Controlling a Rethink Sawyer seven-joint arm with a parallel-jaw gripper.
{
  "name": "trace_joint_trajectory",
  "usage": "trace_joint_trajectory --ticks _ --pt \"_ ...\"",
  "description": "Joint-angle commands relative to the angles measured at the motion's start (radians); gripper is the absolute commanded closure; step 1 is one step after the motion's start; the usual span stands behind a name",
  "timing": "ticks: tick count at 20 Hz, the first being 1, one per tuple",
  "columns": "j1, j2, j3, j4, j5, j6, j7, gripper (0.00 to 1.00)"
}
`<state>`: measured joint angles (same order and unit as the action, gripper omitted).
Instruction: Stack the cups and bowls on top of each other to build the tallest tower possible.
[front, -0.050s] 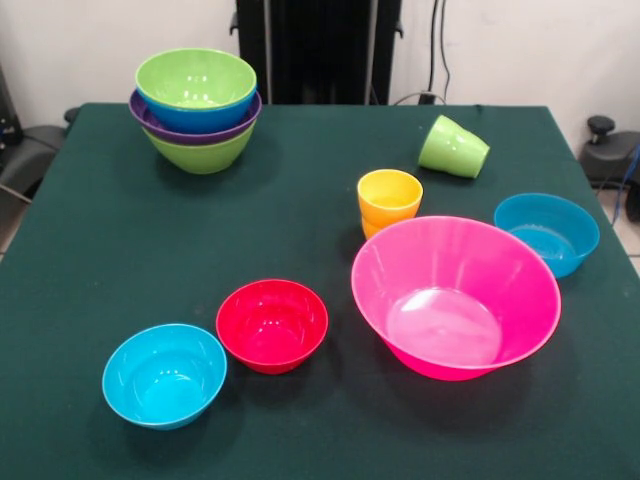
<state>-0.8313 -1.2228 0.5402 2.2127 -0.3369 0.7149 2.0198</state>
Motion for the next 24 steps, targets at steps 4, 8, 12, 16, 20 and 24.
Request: trace_joint_trajectory --ticks 4,8,12,16,20,24 --pt "0.132 0.044 0.067 0.001 -0.011 -0.035 -0.034 0.00" --pt "0.205 0.155 0.025 -0.065 -0.076 -0.109 0.033 0.00" --pt "0.263 0.206 -0.008 -0.101 -0.070 -0.142 0.072 0.00" --pt "0.302 0.219 -0.027 -0.129 -0.052 -0.133 0.087 0.00" --pt "0.338 0.267 -0.047 -0.192 -0.051 -0.132 0.086 0.00" --pt "0.373 0.304 -0.073 -0.229 -0.056 -0.141 0.097 0.00"
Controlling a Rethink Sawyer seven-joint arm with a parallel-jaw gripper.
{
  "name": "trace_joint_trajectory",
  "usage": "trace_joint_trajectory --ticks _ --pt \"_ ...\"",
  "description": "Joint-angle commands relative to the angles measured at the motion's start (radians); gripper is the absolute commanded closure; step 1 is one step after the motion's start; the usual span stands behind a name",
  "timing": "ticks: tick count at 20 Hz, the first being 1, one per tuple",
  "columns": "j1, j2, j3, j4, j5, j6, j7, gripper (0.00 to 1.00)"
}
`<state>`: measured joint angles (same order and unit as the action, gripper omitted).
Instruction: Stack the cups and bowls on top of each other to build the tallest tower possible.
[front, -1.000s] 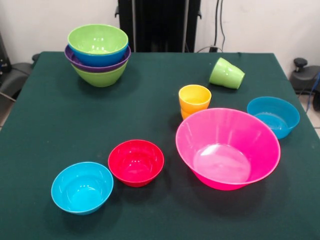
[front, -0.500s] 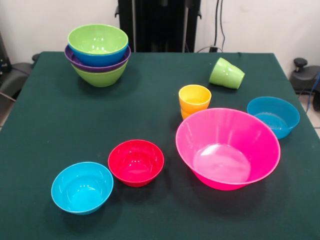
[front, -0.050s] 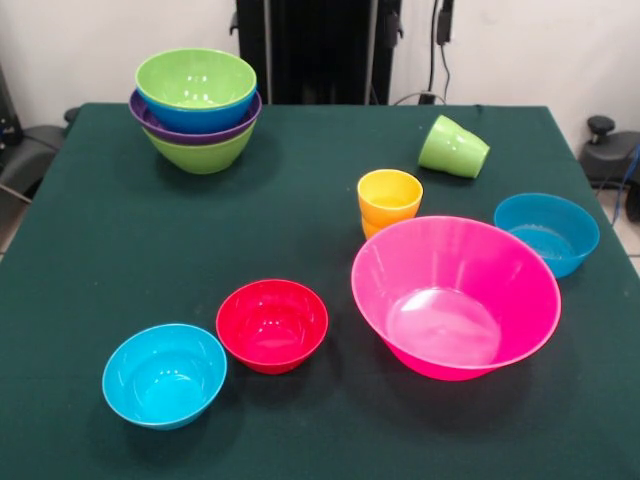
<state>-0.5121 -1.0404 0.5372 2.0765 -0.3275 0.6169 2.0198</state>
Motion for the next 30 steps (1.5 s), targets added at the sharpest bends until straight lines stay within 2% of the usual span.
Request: trace_joint_trajectory --ticks 1,5,8,12,15,19,23,30 --pt "0.063 0.128 -0.077 -0.098 -0.067 -0.050 0.102 0.00" --pt "0.101 0.167 -0.115 -0.139 -0.086 -0.063 0.111 0.00" --pt "0.138 0.213 -0.151 -0.192 -0.117 -0.024 0.100 0.00" --pt "0.156 0.265 -0.165 -0.213 -0.099 -0.071 0.105 0.00" --pt "0.174 0.268 -0.177 -0.215 -0.083 -0.074 0.110 0.00" --pt "0.195 0.234 -0.198 -0.219 -0.056 -0.053 0.126 0.00" --pt "0.230 0.281 -0.227 -0.320 -0.047 -0.003 0.135 0.00" --pt "0.292 0.423 -0.253 -0.617 -0.018 0.161 0.105 0.00"
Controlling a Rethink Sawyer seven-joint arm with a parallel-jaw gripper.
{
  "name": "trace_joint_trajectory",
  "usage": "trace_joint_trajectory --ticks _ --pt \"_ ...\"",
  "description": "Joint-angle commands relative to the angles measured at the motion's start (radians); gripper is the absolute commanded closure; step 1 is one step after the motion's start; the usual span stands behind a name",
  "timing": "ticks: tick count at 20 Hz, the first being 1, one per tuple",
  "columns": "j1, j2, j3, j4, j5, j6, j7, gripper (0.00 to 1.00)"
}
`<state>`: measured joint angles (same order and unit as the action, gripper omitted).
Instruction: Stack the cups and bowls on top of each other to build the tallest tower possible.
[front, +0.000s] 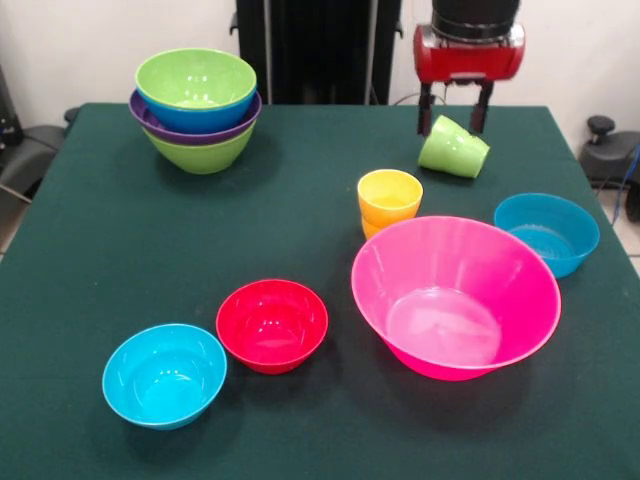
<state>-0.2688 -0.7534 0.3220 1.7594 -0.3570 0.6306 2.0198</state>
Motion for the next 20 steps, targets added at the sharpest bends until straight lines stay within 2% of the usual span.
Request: trace_joint_trajectory --ticks 1,7,11,15,18,20 --pt "0.057 0.160 -0.038 -0.346 0.016 0.166 0.097 0.00" --pt "0.105 0.308 -0.029 -0.612 0.035 0.258 0.087 0.00" --pt "0.141 0.380 -0.035 -0.739 0.040 0.302 0.105 0.00" --pt "0.164 0.401 -0.047 -0.775 0.051 0.327 0.121 0.00" --pt "0.173 0.385 -0.069 -0.733 0.048 0.279 0.142 0.00" --pt "0.171 0.403 -0.075 -0.735 0.043 0.245 0.134 0.00"
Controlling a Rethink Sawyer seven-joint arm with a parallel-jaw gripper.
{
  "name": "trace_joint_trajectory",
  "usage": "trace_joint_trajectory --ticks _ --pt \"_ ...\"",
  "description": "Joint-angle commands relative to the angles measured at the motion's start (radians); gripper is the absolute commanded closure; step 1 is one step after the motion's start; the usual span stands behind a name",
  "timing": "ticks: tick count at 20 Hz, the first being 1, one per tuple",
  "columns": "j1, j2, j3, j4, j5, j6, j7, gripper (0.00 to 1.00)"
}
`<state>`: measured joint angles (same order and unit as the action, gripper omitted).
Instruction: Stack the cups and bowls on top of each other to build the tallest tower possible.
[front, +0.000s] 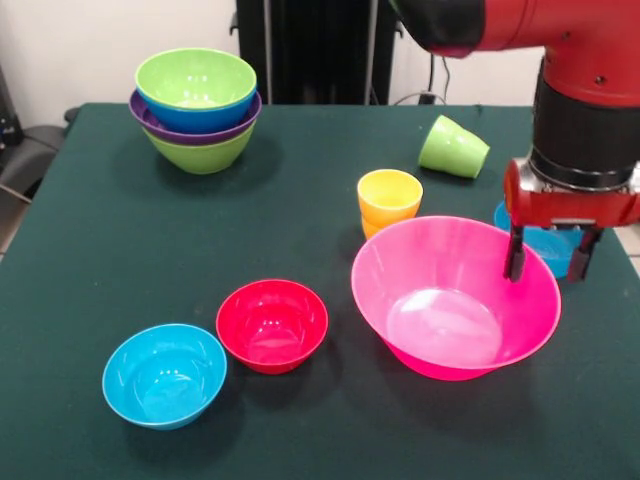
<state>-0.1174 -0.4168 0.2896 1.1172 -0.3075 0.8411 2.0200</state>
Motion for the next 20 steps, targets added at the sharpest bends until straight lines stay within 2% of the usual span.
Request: trace_joint_trajectory --ticks 1,8,14,20 --pt "0.017 0.083 -0.042 -0.103 -0.008 0.021 0.122 0.00" --pt "0.026 0.143 -0.071 -0.122 -0.016 -0.032 0.120 0.00" --pt "0.035 0.162 -0.090 -0.111 -0.013 -0.054 0.116 0.00" --pt "0.059 0.127 -0.118 -0.068 0.016 -0.059 0.156 0.00"
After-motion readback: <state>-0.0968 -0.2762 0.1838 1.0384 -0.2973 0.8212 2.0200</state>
